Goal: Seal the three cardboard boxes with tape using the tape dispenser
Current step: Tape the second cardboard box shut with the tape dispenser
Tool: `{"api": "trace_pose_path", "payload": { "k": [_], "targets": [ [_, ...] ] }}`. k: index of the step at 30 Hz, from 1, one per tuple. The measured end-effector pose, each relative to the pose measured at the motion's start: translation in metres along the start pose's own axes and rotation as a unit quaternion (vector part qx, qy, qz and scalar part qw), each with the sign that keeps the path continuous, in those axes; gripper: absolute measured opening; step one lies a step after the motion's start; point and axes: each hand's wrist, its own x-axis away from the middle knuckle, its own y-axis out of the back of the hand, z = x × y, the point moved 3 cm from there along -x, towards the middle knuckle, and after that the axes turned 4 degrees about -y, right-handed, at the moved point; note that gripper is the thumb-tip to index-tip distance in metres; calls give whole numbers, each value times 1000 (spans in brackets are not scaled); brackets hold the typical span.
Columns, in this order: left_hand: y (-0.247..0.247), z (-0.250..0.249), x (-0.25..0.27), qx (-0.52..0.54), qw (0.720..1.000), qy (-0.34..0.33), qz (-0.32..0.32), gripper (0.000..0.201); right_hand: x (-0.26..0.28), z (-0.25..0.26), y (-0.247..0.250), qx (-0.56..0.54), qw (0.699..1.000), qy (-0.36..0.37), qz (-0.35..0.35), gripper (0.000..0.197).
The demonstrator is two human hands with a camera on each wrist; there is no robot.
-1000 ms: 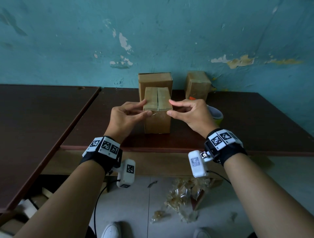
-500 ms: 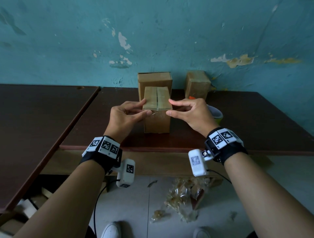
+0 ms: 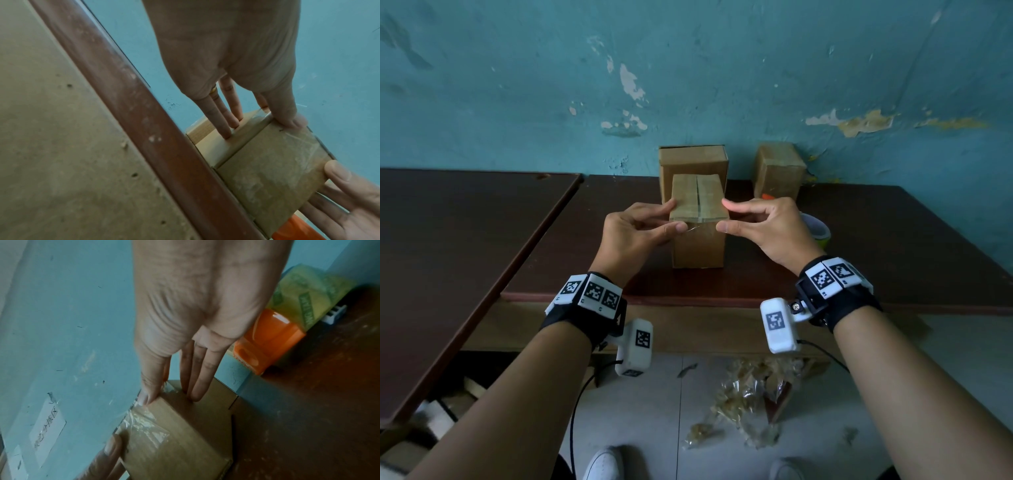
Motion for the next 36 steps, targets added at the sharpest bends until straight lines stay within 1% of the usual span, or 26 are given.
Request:
{"api": "trace_pose_path", "payload": {
  "k": [6,8,11,14,18,22,24,26,29,32,34,36],
  "targets": [
    [4,3,-2,-18,1000,6,24,54,-1,-3,0,-22,999,-17,28,59],
    [5,2,-3,-21,999,8,27,54,-2,-1,0,-27,999,-26,23,58],
    [4,1,-4,-38,999,0,32,53,-4,3,-1,-48,997,-58,21,52],
    [2,1,-5,-60,998,-8,30,50,-5,2,-6,-30,996,-75,31,53],
    [-3,-2,-6,-106,994,-32,21,52,-6,1,-9,29,996,-72,36,56],
    [-6,-6,-5,-133,990,-52,14,50,-2,5,-12,157,988,-14,2,53],
    [-6,-7,-5,-122,991,-46,16,52,-1,8,-11,185,983,4,-8,52],
    [-7,-8,-5,-117,992,-41,20,54,-2,10,-8,171,985,-5,-8,52],
    [-7,-7,-6,-142,989,-43,22,49,-2,13,-5,138,990,-21,-4,52],
    [-7,-7,-7,-157,986,-47,30,48,-2,12,-6,127,992,-24,-5,52],
    [-8,-8,-7,-158,986,-49,38,49,-1,13,-3,99,994,-41,-5,53],
    [-8,-9,-6,-147,987,-37,44,49,0,13,0,91,995,-43,7,57]
  ]
}}
